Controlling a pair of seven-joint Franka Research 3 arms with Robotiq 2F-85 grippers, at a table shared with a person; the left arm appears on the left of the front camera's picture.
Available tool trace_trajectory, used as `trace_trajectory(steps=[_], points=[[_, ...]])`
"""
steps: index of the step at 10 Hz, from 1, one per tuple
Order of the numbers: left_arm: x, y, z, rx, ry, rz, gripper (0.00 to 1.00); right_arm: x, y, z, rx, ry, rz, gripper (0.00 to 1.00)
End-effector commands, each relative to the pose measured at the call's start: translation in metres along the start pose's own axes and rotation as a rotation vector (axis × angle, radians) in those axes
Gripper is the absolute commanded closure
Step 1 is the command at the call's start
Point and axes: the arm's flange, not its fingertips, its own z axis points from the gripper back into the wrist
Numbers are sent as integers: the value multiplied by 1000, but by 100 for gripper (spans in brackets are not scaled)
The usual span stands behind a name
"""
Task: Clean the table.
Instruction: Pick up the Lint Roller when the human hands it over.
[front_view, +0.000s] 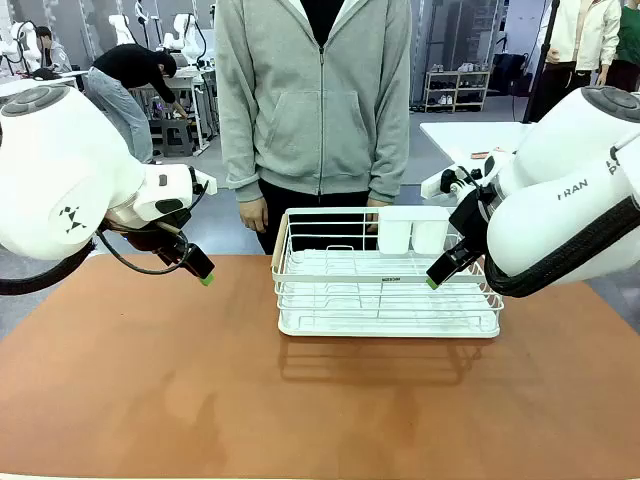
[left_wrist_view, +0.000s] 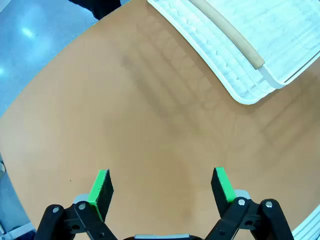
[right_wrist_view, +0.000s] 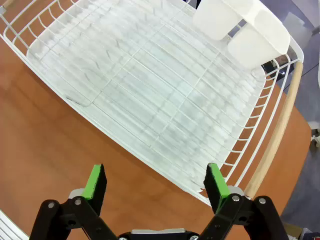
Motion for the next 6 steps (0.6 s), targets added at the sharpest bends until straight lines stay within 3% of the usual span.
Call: trace_trajectory(steps=[1, 6], points=[[0, 0, 0, 0, 0, 0, 0, 0, 0, 0, 0, 0, 0, 0], [0, 0, 0, 0, 0, 0, 0, 0, 0, 0, 0, 0, 0, 0]])
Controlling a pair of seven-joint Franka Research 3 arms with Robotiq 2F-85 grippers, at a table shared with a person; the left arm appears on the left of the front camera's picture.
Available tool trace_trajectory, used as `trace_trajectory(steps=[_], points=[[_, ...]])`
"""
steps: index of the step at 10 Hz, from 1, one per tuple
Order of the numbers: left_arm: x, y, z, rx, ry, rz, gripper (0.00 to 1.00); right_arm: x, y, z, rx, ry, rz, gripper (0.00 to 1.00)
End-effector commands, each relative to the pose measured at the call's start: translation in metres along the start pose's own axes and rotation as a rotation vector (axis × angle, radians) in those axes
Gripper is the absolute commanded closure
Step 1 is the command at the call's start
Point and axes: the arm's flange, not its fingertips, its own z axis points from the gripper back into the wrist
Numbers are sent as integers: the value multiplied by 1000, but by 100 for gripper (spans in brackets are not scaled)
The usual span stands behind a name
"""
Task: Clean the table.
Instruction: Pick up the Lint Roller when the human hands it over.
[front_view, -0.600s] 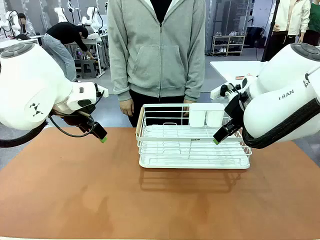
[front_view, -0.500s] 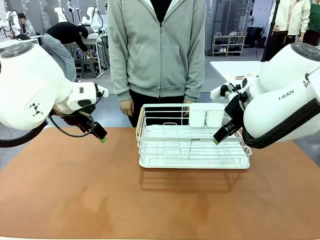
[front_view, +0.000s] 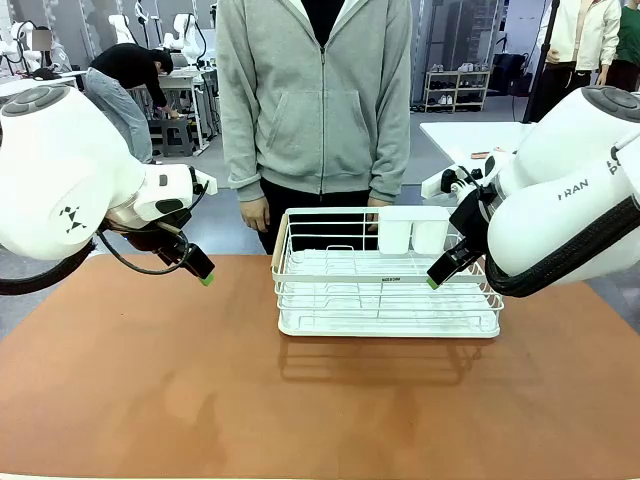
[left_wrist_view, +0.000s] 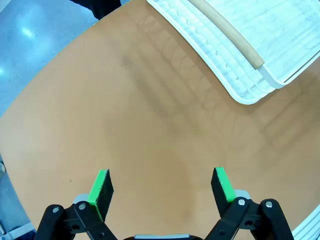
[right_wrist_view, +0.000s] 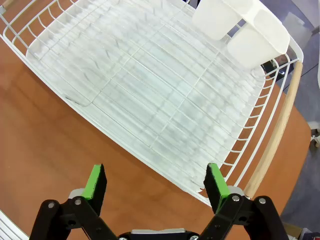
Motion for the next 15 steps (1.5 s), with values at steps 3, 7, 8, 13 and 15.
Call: trace_trajectory(steps=[3, 7, 8, 13, 15], points=[[0, 0, 0, 0, 0, 0, 0, 0, 1, 0, 1, 0, -1, 0], [9, 12, 9, -113, -15, -10, 0, 0, 0, 0, 0, 0, 0, 0], [22, 31, 26, -250, -50, 53, 0, 11, -20, 20, 74, -30, -85, 0], [-3, 144, 76, -990, -228, 577, 0, 7, -116, 63, 777, -115, -599, 0], [-37, 182, 96, -1028, -314, 758, 0, -24, -160, 86, 946, -192, -795, 0]])
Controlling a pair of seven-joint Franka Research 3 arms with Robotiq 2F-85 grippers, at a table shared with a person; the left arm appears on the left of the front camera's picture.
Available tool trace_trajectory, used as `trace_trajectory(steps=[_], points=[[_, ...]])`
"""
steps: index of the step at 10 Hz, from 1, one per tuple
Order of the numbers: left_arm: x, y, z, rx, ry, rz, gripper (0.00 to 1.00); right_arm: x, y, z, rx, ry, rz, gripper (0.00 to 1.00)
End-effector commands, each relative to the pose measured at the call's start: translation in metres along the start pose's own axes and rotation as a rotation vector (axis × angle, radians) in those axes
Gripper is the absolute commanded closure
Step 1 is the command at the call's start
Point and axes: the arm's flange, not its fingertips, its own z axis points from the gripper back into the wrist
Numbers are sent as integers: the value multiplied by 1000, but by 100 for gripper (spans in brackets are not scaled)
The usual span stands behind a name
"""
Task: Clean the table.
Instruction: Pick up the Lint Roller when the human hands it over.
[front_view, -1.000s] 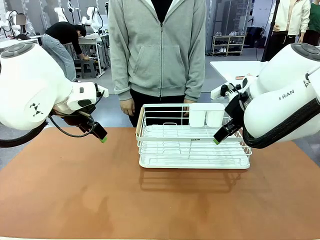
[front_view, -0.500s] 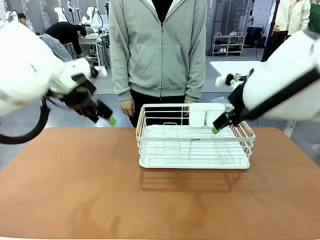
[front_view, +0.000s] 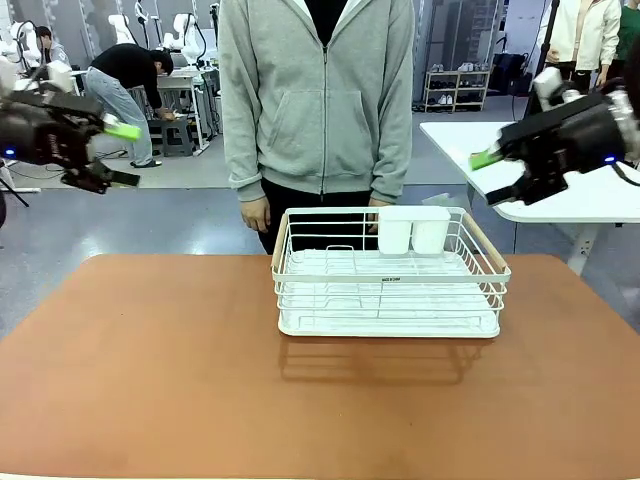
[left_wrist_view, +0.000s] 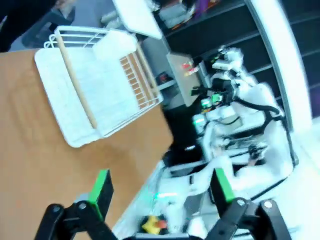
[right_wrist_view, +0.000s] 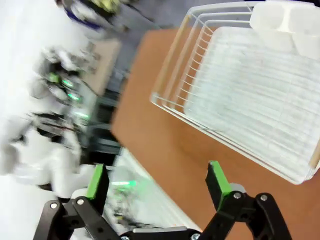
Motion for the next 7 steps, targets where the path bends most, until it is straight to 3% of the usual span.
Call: trace_trajectory(steps=[1, 4, 7], points=[[1, 14, 36, 55, -119, 189, 0, -2, -39, 37, 72, -33, -223, 0], [-13, 0, 131, 184, -202, 230, 0, -28, -81, 130, 88, -81, -352, 0], [-32, -1, 206, 242, -309, 299, 0, -63, -116, 195, 31, -177, -474, 0]])
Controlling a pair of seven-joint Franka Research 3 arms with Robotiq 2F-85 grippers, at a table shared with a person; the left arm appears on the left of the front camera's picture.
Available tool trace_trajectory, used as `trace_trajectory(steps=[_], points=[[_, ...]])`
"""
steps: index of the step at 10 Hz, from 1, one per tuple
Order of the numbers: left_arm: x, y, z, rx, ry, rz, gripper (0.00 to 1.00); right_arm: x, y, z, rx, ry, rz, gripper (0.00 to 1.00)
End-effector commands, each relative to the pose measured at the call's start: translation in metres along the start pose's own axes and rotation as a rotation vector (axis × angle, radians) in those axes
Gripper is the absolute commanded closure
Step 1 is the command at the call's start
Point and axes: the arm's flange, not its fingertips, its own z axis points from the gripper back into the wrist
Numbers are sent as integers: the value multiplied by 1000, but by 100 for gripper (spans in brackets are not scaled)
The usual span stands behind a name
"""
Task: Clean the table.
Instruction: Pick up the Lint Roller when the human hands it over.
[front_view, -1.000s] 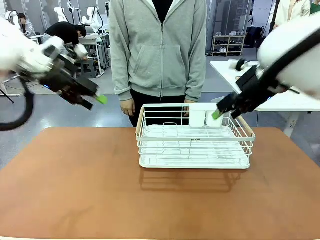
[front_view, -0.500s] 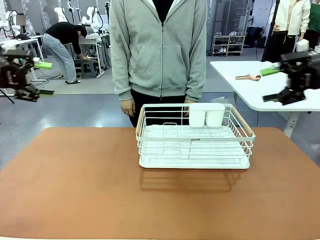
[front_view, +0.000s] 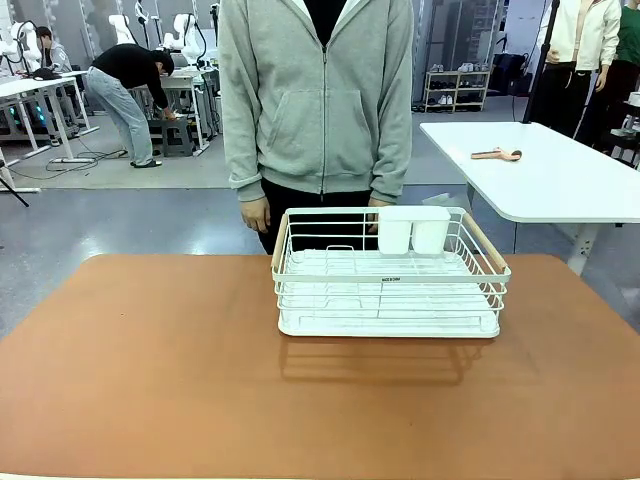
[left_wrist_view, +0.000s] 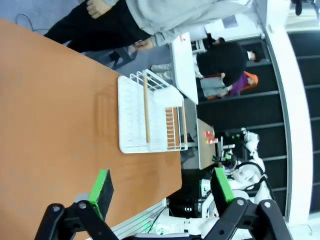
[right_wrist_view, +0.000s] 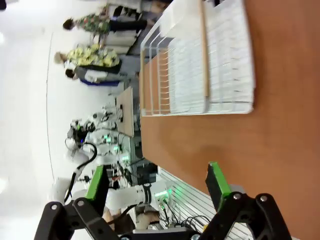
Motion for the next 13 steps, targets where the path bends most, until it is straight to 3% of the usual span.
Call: trace_trajectory(steps=[1, 3, 5, 6, 13], points=[[3, 12, 28, 26, -33, 87, 0, -7, -9, 22, -14, -6, -45, 0], [7, 22, 54, 73, -69, 112, 0, -19, -21, 41, -30, -32, -58, 0], [12, 13, 47, 102, -73, 79, 0, -17, -21, 25, -49, -14, -60, 0], [1, 29, 55, 67, -91, 87, 0, -16, -27, 44, -35, -45, -62, 0], [1, 29, 55, 67, -91, 87, 0, -16, -27, 44, -35, -45, -62, 0]])
